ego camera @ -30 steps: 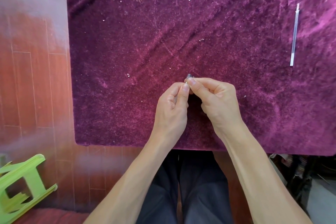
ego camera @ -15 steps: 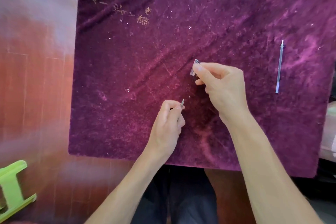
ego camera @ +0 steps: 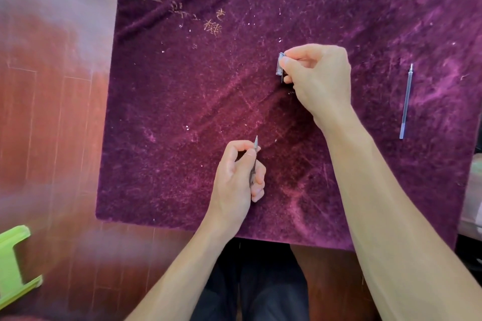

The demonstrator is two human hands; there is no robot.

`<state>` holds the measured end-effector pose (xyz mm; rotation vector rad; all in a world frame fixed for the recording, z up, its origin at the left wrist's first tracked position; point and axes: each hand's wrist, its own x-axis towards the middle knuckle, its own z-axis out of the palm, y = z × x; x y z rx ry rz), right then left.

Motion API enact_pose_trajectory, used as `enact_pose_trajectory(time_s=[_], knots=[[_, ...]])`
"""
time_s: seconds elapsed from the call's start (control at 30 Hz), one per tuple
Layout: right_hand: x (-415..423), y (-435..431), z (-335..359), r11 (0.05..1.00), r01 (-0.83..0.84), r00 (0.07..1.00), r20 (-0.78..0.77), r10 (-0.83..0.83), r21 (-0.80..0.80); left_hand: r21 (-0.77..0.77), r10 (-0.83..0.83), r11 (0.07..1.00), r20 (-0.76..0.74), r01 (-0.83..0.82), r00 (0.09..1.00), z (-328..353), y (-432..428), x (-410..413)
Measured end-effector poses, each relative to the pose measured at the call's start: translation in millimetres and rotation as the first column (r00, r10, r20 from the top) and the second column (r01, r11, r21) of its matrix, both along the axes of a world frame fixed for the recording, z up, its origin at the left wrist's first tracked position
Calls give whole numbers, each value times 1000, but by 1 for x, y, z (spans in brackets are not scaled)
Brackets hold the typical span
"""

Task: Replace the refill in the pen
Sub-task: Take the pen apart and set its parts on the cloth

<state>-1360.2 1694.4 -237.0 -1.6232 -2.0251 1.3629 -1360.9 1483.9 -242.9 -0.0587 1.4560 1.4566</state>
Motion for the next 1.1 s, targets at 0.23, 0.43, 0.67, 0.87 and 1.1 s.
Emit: enact_pose_trajectory(time_s=[0.23, 0.43, 0.67, 0.87, 1.1], knots=[[2, -7, 0, 999, 48, 999, -11, -48, 6, 10, -7, 1000, -9, 8, 1000, 1, 0, -1], [4, -7, -1, 998, 61, 998, -21, -61, 3, -19, -23, 1000, -38, 22, 999, 0, -1, -2], [51, -31, 30, 987, 136, 972, -183, -150, -89, -52, 19, 998, -38, -21, 999, 10, 3, -5], [103, -93, 38, 951, 39, 979, -181, -98, -307, -10, -79, 997, -68, 78, 995, 21, 6, -2], [121, -110, 32, 908, 8, 937, -315, -154, -419, -11, -188, 982, -108, 188, 976, 20, 5, 16]])
